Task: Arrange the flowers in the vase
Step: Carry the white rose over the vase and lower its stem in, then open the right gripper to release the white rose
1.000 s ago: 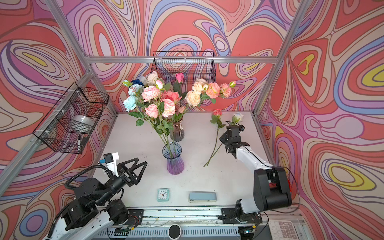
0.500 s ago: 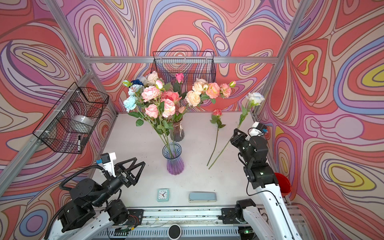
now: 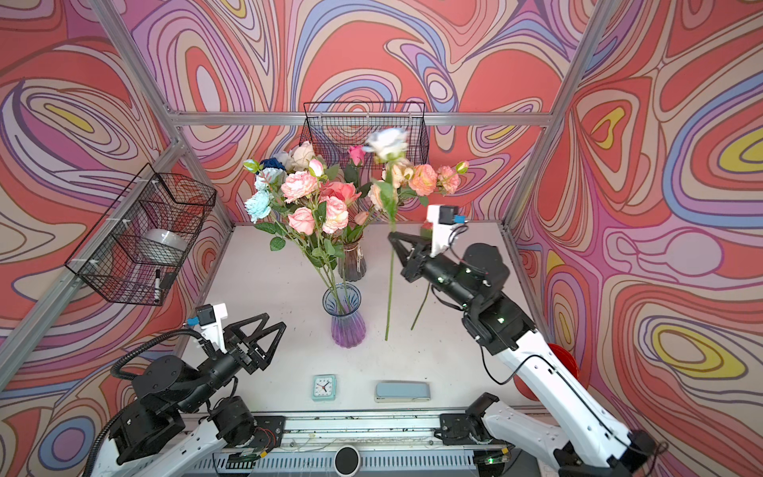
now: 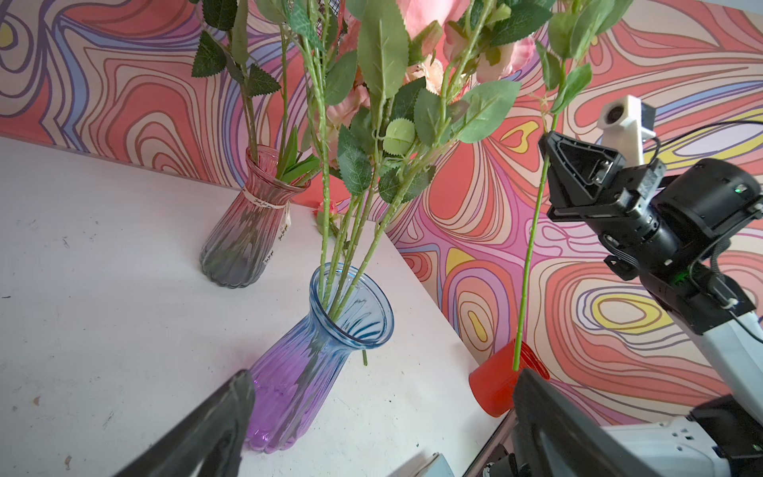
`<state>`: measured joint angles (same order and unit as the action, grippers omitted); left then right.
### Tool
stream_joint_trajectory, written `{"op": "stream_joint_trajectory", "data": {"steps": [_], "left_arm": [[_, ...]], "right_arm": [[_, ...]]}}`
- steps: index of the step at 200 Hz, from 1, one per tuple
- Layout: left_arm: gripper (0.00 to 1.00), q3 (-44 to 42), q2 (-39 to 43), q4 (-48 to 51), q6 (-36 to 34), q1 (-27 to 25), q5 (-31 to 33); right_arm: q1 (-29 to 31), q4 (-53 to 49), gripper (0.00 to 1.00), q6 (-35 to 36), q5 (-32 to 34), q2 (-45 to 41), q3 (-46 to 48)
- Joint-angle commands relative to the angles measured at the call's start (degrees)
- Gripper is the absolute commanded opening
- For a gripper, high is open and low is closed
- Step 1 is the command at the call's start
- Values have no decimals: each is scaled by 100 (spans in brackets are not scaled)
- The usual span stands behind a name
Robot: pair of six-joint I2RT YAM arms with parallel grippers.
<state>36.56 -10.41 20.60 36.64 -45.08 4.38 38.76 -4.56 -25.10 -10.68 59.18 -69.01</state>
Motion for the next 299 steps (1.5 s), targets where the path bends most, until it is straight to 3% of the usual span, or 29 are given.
{"op": "stream_joint_trajectory", "data": {"steps": [1, 31, 77, 139, 200, 241, 277, 299], "left_arm": [[100, 137, 45, 58, -33, -19, 32], [100, 169, 72, 158, -30, -24, 35], [100, 160, 165, 164, -43, -24, 133], [100, 145, 57, 94, -55, -27, 102], [100, 106, -104, -45, -52, -24, 13], [100, 135, -258, -74, -60, -27, -49], [100, 132, -285, -115, -68, -26, -71], [100, 132, -311, -135, -67, -24, -84]], "right_arm": [[486, 623, 0, 880, 964, 286, -184], [744, 1683, 0, 1174, 1177, 617, -151], [811, 3890, 0, 1381, 1788, 863, 782], [816, 5064, 0, 1385, 2188, 1702, 1298], [930, 4628, 0, 846, 2144, 1876, 2000], [957, 3344, 0, 520, 1804, 1698, 1912], [962, 2193, 34, 303, 1443, 1346, 1707], [969, 1703, 44, 184, 1358, 1011, 1741]]}}
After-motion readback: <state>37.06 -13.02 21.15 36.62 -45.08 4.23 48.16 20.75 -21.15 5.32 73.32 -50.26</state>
